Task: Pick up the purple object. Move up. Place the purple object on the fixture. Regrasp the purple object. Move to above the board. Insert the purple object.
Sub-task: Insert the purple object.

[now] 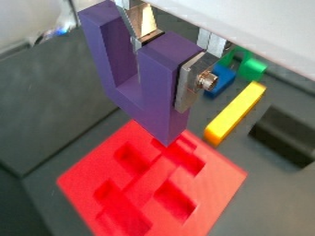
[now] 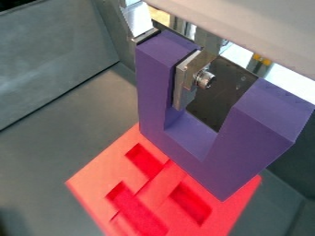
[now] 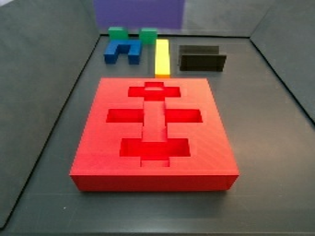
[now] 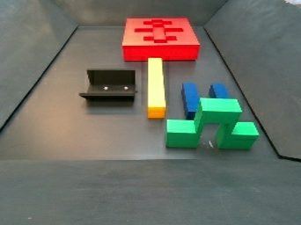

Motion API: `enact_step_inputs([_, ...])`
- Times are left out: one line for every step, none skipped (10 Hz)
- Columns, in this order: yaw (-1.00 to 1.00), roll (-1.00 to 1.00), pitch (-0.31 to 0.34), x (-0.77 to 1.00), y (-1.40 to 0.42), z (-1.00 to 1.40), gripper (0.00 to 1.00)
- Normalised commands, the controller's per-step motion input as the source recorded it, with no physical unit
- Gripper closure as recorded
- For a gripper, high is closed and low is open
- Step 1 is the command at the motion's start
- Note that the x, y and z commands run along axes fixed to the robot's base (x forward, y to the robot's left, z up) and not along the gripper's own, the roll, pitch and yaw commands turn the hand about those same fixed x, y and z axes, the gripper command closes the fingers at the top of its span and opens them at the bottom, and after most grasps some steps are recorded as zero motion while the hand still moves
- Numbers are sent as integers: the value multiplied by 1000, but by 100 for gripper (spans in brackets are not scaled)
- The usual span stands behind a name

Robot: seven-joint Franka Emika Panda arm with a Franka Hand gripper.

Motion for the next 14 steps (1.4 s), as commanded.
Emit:
enact_step_inputs([197,61,-136,0,-891,-917,100])
enact_step_inputs([189,49,-100,151,-820,-837,100])
enact_step_inputs([129,60,-89,100,-746,-874,100])
enact_step_inputs([57,47,-24,171,-611,-809,100])
enact_step_inputs([31,-23,-16,180,-326,-806,100])
enact_step_inputs([0,-49,-41,109,-260,-857,100])
enact_step_inputs([0,-41,-89,0,-217,-894,100])
enact_step_inputs([0,-41,-87,0,-169,-803,100])
enact_step_inputs([0,-130,-93,-49,-43,-546,100])
enact_step_inputs([14,-137,-96,34,-29,-349,100])
enact_step_inputs([37,-101,-120,191,0,-211,100])
enact_step_inputs([34,0,-56,349,0,-3,100])
enact_step_inputs([0,34,-44,326,0,0,100])
enact_step_inputs([0,109,-46,254,0,0,100])
